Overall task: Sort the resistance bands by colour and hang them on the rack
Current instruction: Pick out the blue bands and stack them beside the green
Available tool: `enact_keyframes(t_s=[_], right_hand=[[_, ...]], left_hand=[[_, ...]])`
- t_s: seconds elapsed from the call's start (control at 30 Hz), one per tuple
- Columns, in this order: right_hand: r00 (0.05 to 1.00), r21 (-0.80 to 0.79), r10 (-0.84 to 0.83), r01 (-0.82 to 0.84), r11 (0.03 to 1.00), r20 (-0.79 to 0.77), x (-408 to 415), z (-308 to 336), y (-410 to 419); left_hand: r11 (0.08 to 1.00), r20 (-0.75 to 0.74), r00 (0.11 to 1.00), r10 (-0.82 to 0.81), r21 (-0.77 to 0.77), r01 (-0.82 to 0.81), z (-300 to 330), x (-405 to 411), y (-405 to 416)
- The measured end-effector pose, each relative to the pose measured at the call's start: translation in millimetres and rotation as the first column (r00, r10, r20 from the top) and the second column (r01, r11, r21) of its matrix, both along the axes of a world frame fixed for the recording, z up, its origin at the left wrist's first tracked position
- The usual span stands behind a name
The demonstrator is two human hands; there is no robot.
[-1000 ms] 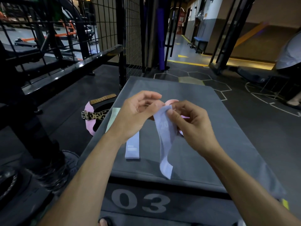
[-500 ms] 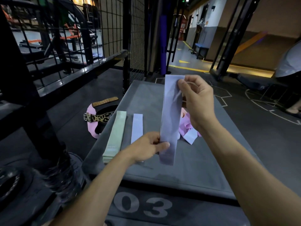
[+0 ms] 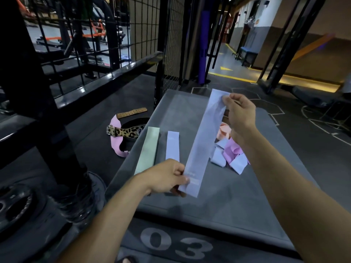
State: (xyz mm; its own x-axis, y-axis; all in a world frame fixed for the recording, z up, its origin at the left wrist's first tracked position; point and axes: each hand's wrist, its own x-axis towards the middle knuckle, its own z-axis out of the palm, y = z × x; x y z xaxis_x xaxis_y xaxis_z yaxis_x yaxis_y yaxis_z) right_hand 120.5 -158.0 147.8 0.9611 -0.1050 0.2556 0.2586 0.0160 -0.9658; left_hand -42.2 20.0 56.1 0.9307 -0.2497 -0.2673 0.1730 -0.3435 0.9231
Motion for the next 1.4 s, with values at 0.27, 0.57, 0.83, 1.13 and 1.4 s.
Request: enact_keyframes(t_s=[0.27, 0.57, 0.83, 1.13, 1.4], right_hand=[[0.996, -0.004, 0.024, -0.024, 1.0, -0.089, 46, -13, 34], [0.957, -0.199, 0.124, -0.179, 0.964, -0.263, 89, -69, 65], [0.918, -0.328, 0.131, -0.263, 0.907, -0.374, 107, -124, 84], [0.916, -0.37, 0.155, -0.297, 0.88, -0.369, 128, -142, 95], [0.899, -0.449, 0.24, -0.397, 0.801, -0.366, 131, -148, 106]], left_hand=[[0.939, -0.066, 0.937, 0.343, -0.001, -0.344, -3, 18, 20], [0.912, -0.049, 0.945, 0.324, 0.281, -0.299, 12, 24, 34], [0.83, -0.022, 0.936, 0.35, 0.471, -0.299, 10, 33, 27], [0.887, -0.144, 0.93, 0.338, 0.378, -0.264, 10, 40, 20], [0.88, -0.244, 0.933, 0.266, 0.457, -0.131, 2, 42, 16]])
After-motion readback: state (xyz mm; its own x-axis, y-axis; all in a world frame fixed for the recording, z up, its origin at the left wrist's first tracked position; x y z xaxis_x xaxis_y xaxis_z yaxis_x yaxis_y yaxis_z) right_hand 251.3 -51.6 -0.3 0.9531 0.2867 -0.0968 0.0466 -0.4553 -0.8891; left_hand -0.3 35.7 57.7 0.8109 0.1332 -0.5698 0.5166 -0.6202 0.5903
